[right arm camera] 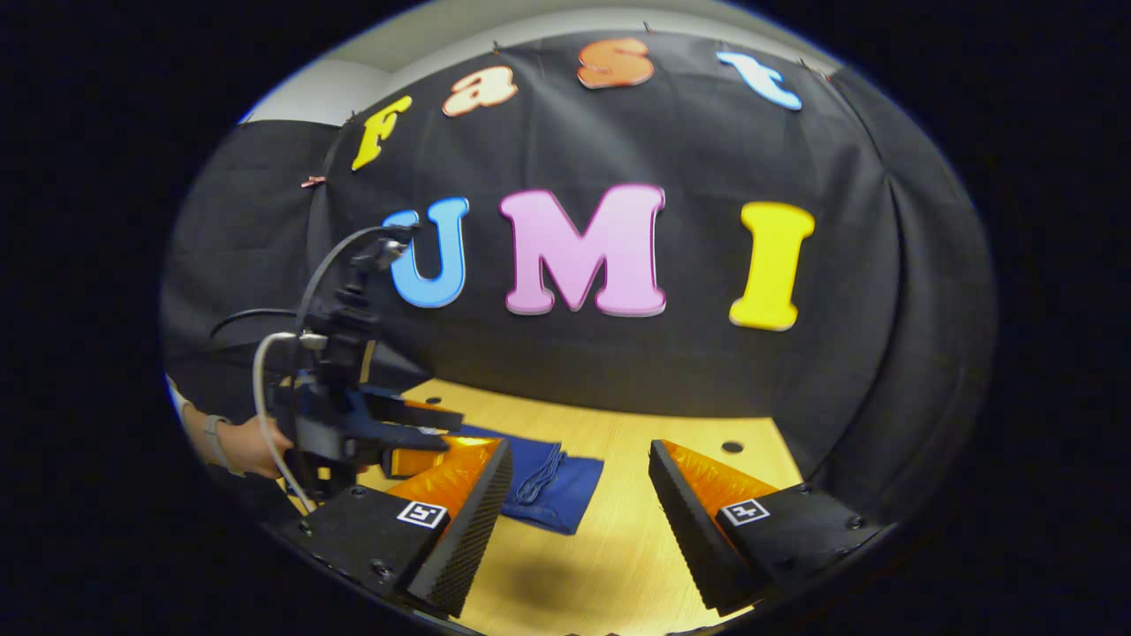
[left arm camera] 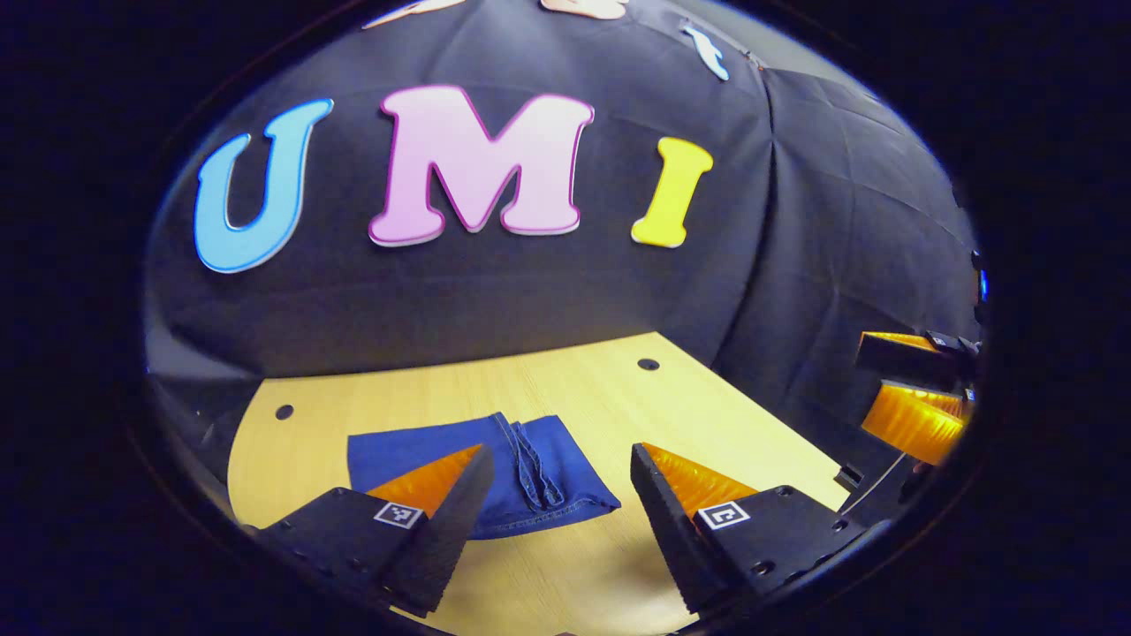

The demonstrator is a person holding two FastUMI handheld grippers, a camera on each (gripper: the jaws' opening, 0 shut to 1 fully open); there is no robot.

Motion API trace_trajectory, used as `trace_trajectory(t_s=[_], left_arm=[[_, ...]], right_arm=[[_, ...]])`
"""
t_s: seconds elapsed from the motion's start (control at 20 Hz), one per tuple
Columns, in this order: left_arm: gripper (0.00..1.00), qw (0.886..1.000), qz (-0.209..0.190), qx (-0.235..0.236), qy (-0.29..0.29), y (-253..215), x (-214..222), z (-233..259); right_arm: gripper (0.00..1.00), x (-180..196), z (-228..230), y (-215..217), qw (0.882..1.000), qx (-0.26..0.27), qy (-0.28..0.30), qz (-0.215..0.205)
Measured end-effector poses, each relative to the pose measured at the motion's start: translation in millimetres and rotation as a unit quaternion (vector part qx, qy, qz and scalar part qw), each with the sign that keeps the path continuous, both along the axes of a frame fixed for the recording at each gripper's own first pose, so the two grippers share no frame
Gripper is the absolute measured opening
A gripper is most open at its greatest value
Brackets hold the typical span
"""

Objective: Grasp the waist and the cuffs of the jeans and fold them to make the two legs overlap; first hold the waist and fold one-third of the jeans toward the cuffs, then hold the cuffs and fold the remaining one-third in the same direction to finish folding.

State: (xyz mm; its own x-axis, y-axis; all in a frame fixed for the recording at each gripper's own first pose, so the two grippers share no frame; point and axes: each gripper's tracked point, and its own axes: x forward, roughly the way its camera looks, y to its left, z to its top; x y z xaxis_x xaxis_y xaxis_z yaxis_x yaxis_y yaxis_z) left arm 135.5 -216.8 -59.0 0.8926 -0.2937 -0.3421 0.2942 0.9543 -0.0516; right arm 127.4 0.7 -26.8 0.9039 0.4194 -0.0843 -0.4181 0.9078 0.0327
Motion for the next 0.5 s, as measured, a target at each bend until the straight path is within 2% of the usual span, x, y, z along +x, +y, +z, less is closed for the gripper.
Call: trace_trajectory(t_s=[0.1,0.2,0.3,0.35,0.4,0.5], left_arm=[[0.96,0.999,0.026,-0.012,-0.041,22.8,-56.9,29.6],[0.96,0.996,0.066,-0.012,-0.057,45.9,-111.3,42.7],[0.96,0.991,0.111,-0.034,-0.066,57.1,-156.3,54.8],[0.96,0.988,0.125,-0.053,-0.078,58.5,-172.8,65.8],[0.96,0.986,0.132,-0.065,-0.078,57.1,-186.8,71.7],[0.96,0.985,0.137,-0.055,-0.087,67.9,-216.7,87.2]], right_arm=[[0.96,-37.6,27.2,4.6,0.999,0.017,-0.019,-0.034],[0.96,-76.2,41.9,21.6,0.999,0.034,-0.027,-0.031],[0.95,-99.5,55.2,29.7,0.998,0.015,-0.048,-0.031],[0.86,-112.4,57.7,32.5,0.998,0.006,-0.052,-0.025],[0.93,-123.0,61.8,35.9,0.998,0.005,-0.056,-0.021],[0.94,-139.1,70.5,44.2,0.998,0.009,-0.058,-0.014]])
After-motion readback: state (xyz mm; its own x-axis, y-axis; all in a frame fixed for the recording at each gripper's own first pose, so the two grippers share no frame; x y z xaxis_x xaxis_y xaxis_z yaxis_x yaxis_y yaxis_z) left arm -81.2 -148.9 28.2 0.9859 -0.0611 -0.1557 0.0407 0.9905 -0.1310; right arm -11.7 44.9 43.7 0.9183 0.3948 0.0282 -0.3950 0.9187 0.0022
